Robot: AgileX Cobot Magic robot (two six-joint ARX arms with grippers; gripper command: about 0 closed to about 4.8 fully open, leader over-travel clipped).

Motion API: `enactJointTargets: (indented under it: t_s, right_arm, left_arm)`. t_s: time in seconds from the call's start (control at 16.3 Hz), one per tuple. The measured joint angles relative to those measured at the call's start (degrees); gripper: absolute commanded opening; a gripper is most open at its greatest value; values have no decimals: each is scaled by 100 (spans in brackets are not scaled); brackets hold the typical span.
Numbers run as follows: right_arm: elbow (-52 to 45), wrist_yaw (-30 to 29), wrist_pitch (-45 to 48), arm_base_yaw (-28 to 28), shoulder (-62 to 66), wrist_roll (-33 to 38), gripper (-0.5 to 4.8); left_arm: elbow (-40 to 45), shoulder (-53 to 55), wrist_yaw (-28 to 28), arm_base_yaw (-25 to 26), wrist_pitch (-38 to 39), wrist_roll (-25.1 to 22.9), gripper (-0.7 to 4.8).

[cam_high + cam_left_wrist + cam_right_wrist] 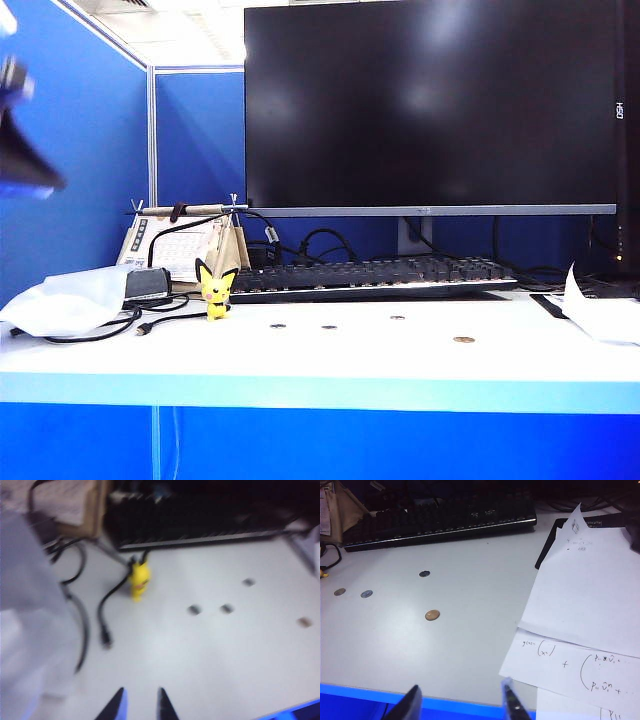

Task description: Pick up the doll and place it on the similarly colored coin.

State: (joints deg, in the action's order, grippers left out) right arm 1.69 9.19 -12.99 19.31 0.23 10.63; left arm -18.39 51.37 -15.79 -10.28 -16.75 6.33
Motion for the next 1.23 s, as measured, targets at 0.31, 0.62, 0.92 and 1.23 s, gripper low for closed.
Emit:
enactJointTargets:
  t_s: [0.31,0.62,0.92,1.23]
  right_arm:
    - [0,0,0,0,0,0,211]
    - [0,0,0,0,0,0,211]
    - [0,0,0,0,0,0,211]
    - [-59,-157,376,-9,0,50,211]
  left_arm:
    - [0,59,-7,2,0,254,120]
    - [-2,1674,7,2,-754,39,479]
    - [-1121,2835,-439,-212,-1768,490,479]
    - [-1248,2833,-577,-212,-1169,492,479]
